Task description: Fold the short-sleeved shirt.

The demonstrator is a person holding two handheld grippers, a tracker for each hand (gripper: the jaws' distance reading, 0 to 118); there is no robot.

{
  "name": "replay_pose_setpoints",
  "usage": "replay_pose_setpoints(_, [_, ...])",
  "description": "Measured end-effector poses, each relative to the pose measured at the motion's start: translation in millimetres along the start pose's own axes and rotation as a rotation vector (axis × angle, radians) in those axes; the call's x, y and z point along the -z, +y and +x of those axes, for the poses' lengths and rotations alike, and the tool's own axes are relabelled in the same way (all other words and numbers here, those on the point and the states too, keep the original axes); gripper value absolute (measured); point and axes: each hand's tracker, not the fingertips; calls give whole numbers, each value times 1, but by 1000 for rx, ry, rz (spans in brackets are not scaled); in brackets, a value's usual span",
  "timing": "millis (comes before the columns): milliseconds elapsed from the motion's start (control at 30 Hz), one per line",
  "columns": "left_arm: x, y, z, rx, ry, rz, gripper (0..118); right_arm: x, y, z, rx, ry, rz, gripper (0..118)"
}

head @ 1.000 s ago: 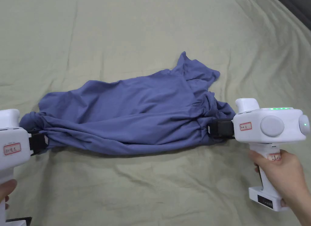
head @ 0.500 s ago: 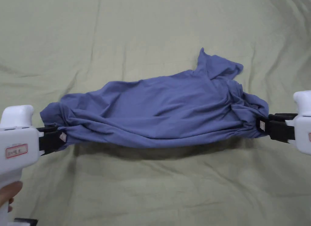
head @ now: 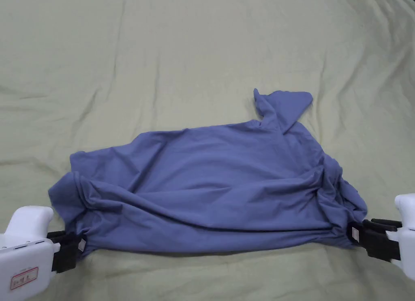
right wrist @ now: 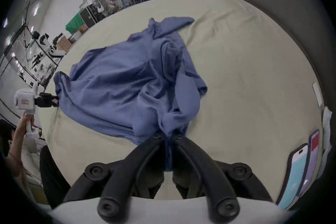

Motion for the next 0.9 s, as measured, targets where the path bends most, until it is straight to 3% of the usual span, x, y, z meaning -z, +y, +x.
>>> replay_pose_setpoints(67, [1,1,-3,-57,-21,-6,7,1,1,-2,3,3,0,6])
replay_pose_setpoints(100, [0,0,-4,-96,-10,-24,29,0,3,-1,11,12,-11,21])
replay_pose_setpoints(133, [-2,-3,-5,-117,9,-43,60,-2,4,-2,13,3,-19,48])
replay_pose_setpoints(167, [-4,-8,-7,-123,30,-54,86,-4,3,-3,10,-12,-36,86])
replay_pose_setpoints(200, [-10,-12,-6,-110,43,-47,90,-8,2,-6,5,-18,-42,112])
replay_pose_setpoints(400, [-93,-31,12,-116,138,120,90,-66,12,-32,-8,-20,94,115])
replay_pose_setpoints(433, [-109,-28,18,-118,139,181,90,-77,17,-42,-34,-29,144,113])
replay_pose_setpoints(467, [-125,-24,24,-124,141,240,82,-87,23,-54,-59,-49,203,106])
replay_pose_setpoints(500, [-140,-19,32,-97,139,297,49,-96,28,-65,-86,-64,264,74])
replay_pose_setpoints(533, [-154,-15,40,-88,173,359,7,-103,33,-74,-109,-65,308,30])
replay_pose_setpoints(567, [-162,-8,48,-82,214,412,0,-108,39,-82,-118,-61,338,3])
replay_pose_setpoints(633, [-166,7,55,-103,246,452,0,-101,45,-85,-97,-66,409,3])
replay_pose_setpoints(700, [-160,33,51,-86,173,444,0,-97,57,-86,-104,3,362,3])
replay_pose_setpoints(900, [-98,132,14,-49,167,353,0,-87,68,-94,-116,22,371,3])
